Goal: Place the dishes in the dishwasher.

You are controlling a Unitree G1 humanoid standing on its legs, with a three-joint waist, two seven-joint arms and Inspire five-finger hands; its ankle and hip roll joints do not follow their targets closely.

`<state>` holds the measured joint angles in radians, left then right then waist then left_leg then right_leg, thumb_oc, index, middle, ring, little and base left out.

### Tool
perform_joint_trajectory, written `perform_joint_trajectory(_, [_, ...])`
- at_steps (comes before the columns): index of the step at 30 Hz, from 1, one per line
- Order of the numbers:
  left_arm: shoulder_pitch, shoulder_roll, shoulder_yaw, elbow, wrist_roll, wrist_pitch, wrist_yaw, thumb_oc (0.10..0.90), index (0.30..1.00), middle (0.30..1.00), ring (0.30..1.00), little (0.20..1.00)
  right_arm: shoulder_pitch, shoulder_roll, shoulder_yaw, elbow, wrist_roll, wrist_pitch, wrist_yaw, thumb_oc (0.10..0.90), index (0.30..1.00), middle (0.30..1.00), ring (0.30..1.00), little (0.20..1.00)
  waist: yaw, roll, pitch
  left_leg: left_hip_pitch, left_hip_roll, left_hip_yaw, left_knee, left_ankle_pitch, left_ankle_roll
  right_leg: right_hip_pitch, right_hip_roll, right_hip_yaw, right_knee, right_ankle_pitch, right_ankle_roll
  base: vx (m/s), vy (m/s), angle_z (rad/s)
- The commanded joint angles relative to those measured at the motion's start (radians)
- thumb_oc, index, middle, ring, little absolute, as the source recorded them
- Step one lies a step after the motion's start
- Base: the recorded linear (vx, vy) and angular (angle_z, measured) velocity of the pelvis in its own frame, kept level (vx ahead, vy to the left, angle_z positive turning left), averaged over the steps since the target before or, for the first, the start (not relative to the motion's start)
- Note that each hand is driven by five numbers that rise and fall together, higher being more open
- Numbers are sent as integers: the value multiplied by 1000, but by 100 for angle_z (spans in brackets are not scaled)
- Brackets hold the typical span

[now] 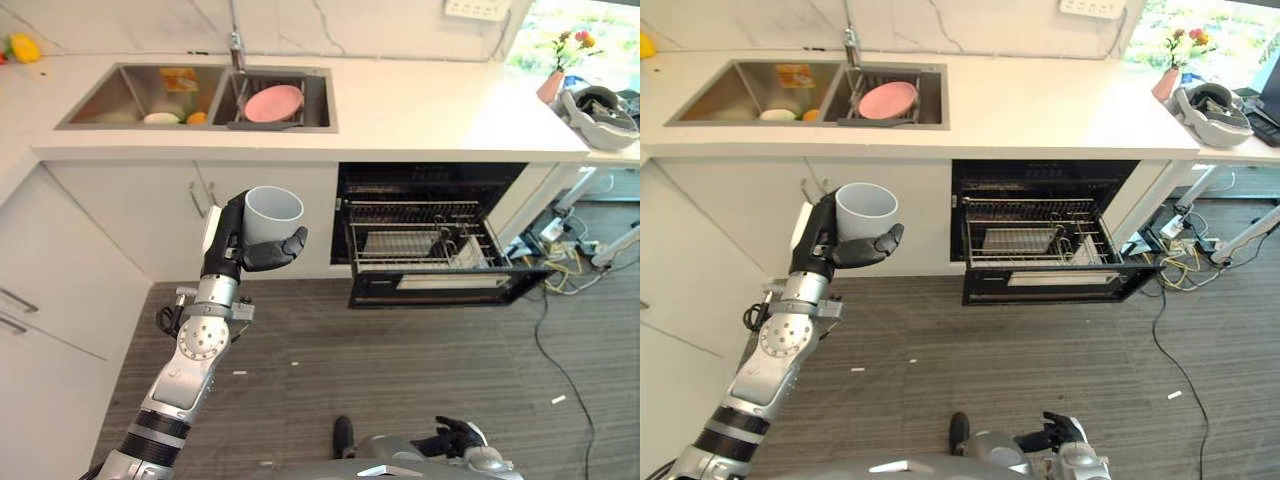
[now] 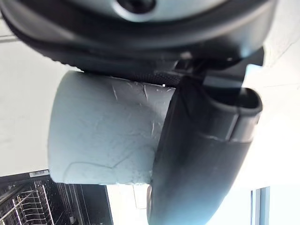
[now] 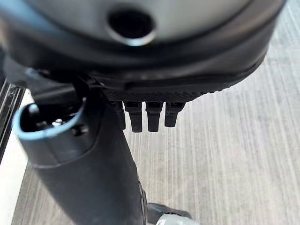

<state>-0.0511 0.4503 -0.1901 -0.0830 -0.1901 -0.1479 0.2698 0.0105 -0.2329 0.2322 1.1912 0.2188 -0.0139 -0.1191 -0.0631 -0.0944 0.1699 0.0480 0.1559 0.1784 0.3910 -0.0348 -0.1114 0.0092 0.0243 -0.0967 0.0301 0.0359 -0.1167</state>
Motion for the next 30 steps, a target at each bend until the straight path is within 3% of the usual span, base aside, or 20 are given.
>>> perform_joint_trajectory(1, [-94, 3, 37, -120, -31, -105, 4, 400, 300, 300, 300, 300, -26, -53, 0, 2, 21, -21, -24, 800, 900, 900, 900, 900, 1, -3, 3, -115, -59, -68, 92, 37, 5, 165, -52, 39, -65, -138, 134, 64, 32, -31])
perform_joint_trajectory(2, [-96, -5, 29, -129, -45, -104, 8, 400, 300, 300, 300, 300, -25, -54, -3, 8, 25, -19, -29, 800, 900, 900, 900, 900, 6, -4, 5, -131, -58, -90, 82, 43, 7, 176, -55, 51, -77, -139, 138, 210, 149, -61])
perform_joint_trajectory(4, [-114, -11, 10, -146, -45, -100, 4, 400, 300, 300, 300, 300, -11, -55, -13, 23, 27, -16, -36, 800, 900, 900, 900, 900, 4, 3, -5, -136, 19, -110, -107, 31, 11, 196, -86, 67, -83, -148, 168, 238, 203, -67])
perform_joint_trajectory(5, [-114, -11, 9, -145, -44, -100, 4, 400, 300, 300, 300, 300, -10, -55, -14, 23, 27, -16, -35, 800, 900, 900, 900, 900, 8, 1, -3, -124, 17, -104, -119, 34, 11, 199, -88, 70, -82, -150, 169, 317, 293, -53])
perform_joint_trajectory(6, [-143, -9, -17, -150, -37, -106, 8, 400, 300, 300, 300, 300, 4, -58, -23, 21, 28, -16, -39, 800, 900, 900, 900, 900, -1, 23, -14, -148, 97, -109, -295, 116, -11, 220, -100, 84, -71, -177, 192, 332, 274, -40])
perform_joint_trajectory(8, [-172, -19, -40, -132, -37, -110, 19, 400, 300, 300, 300, 300, 20, -67, -28, 3, 33, -23, -45, 800, 900, 900, 900, 900, -1, 38, -21, -145, 116, -166, -417, 174, -37, 243, -115, 119, -74, -199, 199, 333, 298, -27])
perform_joint_trajectory(10, [-203, -25, -50, -113, -16, -113, 24, 400, 300, 300, 300, 300, 22, -71, -48, -5, 54, -29, -51, 800, 900, 900, 900, 900, -1, 59, -28, -153, 114, -237, -467, 193, -61, 250, -133, 173, -89, -197, 214, 210, 292, -64])
perform_joint_trajectory(12, [-207, -30, -55, -106, -11, -114, 24, 400, 300, 300, 300, 300, 28, -66, -69, -13, 79, -31, -61, 800, 900, 900, 900, 900, -13, 76, -45, -130, 101, -251, -473, 171, -63, 246, -160, 208, -106, -188, 237, 180, 370, -126])
perform_joint_trajectory(14, [-221, -30, -57, -107, -6, -114, 24, 400, 300, 300, 300, 300, 23, -63, -88, -20, 92, -37, -65, 800, 900, 900, 900, 900, -24, 79, -52, -133, 100, -218, -469, 175, -69, 244, -185, 212, -114, -180, 258, 142, 366, -101])
perform_joint_trajectory(15, [-220, -21, -70, -104, -6, -114, 15, 400, 300, 300, 300, 300, -3, -54, -91, -48, 112, -38, -75, 800, 900, 900, 900, 900, -28, 73, -67, -119, 70, -191, -460, 147, -48, 213, -236, 226, -101, -152, 291, 100, 263, -49])
perform_joint_trajectory(16, [-220, -21, -70, -104, -6, -115, 15, 400, 300, 300, 300, 300, -3, -53, -91, -49, 112, -38, -75, 800, 900, 900, 900, 900, -23, 70, -68, -118, 68, -185, -460, 146, -46, 210, -241, 231, -100, -153, 293, 182, 527, -54])
perform_joint_trajectory(17, [-229, -14, -81, -110, -25, -110, 4, 400, 300, 300, 300, 300, -19, -31, -96, -93, 136, -42, -75, 800, 900, 900, 900, 900, -24, 63, -72, -97, 29, -153, -463, 116, -13, 135, -270, 260, 18, -122, 310, 124, 370, -55])
perform_joint_trajectory(19, [-225, 5, -101, -104, -20, -96, -19, 400, 300, 300, 300, 300, -17, -21, -71, -133, 133, -46, -72, 800, 900, 900, 900, 900, -32, 66, -62, -68, 10, -129, -478, 101, 14, 45, -243, 302, 168, -69, 310, 121, 387, -89])
perform_joint_trajectory(22, [-217, 20, -106, -103, -12, -81, -25, 400, 300, 300, 300, 300, -40, -37, -23, -204, 60, -41, -80, 800, 900, 900, 900, 900, -45, 79, -25, -23, -2, -101, -478, 61, 41, -81, -218, 217, 369, -15, 304, 43, 367, -54])
perform_joint_trajectory(23, [-217, -67, -186, -67, -63, -67, -41, 400, 300, 300, 300, 300, -197, 222, 121, -128, 37, -22, -187, 800, 900, 900, 900, 900, -27, 112, -21, -9, -20, -109, -478, 50, 56, -98, -197, 192, 393, -34, 303, 63, 308, -43])
perform_joint_trajectory(24, [-222, -62, -185, -64, -64, -69, -41, 400, 300, 300, 300, 300, -204, 229, 120, -122, 36, -24, -190, 800, 900, 900, 900, 900, -27, 109, -18, -11, -19, -109, -478, 52, 56, -100, -195, 192, 392, -31, 303, 153, 286, -54])
perform_joint_trajectory(25, [-236, -11, -136, -73, -32, -103, -41, 400, 300, 300, 300, 300, -70, -71, -78, -23, 98, -52, -62, 800, 900, 900, 900, 900, -69, 98, -14, 16, -26, -108, -478, 36, 56, -130, -94, 165, 351, -109, 295, 115, 106, -27])
perform_joint_trajectory(27, [-199, 15, -102, -114, -13, -109, -52, 400, 300, 300, 300, 300, -42, -112, -134, -30, 147, -66, -54, 800, 900, 900, 900, 900, -74, 68, -13, 18, -50, -83, -478, 24, 60, -126, -43, 119, 216, -122, 263, 102, 67, 25])
perform_joint_trajectory(28, [-197, 15, -101, -116, -13, -108, -52, 400, 300, 300, 300, 300, -40, -112, -133, -31, 148, -65, -54, 800, 900, 900, 900, 900, -76, 69, -11, 22, -49, -85, -478, 22, 60, -117, -43, 117, 206, -120, 263, 28, -18, -14])
perform_joint_trajectory(30, [-185, 29, -75, -122, 15, -100, -67, 400, 300, 300, 300, 300, 4, -154, -140, -122, 165, -74, -22, 800, 900, 900, 900, 900, -60, 44, -25, 18, -60, -78, -478, 31, 59, -30, -90, 79, 90, -122, 246, 0, -28, -25])
